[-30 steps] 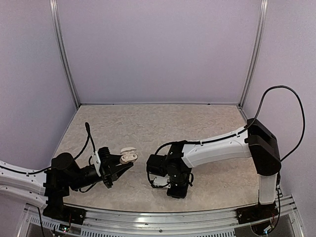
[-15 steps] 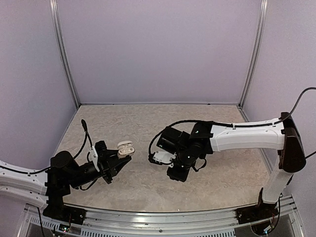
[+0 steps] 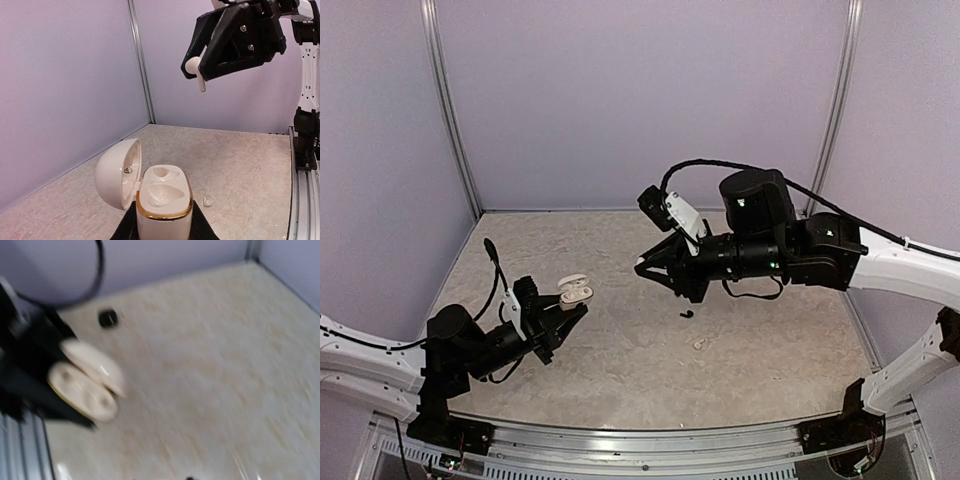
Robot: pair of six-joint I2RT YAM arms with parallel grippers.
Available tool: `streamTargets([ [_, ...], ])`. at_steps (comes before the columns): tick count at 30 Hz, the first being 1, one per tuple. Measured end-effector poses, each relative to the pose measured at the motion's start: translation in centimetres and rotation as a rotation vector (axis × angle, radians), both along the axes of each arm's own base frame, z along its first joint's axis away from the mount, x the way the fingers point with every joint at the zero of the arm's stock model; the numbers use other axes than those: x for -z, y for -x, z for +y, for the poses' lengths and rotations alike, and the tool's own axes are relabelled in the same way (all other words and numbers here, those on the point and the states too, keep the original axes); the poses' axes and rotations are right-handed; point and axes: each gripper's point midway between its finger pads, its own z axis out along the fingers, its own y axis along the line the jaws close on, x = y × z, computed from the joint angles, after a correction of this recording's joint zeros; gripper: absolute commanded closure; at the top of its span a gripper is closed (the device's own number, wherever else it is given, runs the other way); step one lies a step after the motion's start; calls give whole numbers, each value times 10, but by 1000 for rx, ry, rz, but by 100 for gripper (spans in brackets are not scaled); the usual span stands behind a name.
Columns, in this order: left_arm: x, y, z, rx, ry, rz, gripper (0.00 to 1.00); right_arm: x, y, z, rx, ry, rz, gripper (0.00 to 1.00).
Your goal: Insert the wireless bluetooth earbuds into the charging case
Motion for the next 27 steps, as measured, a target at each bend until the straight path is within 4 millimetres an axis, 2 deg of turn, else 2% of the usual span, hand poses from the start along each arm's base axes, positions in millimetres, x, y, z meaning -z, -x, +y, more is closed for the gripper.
streamTargets([
  [5,0,-1,-3,-2,-3,-14,91,-17,16,22,-62,-93,-16,82],
  [11,-7,-2,-3,-3,23,-31,91,-16,37,50,-137,-146,2,82],
  [20,-10,0,-8,1,51,-42,91,-6,36,78,-146,-199,34,83],
  [27,-17,3,-13,7,79,-50,91,-17,34,84,-139,-265,45,83],
])
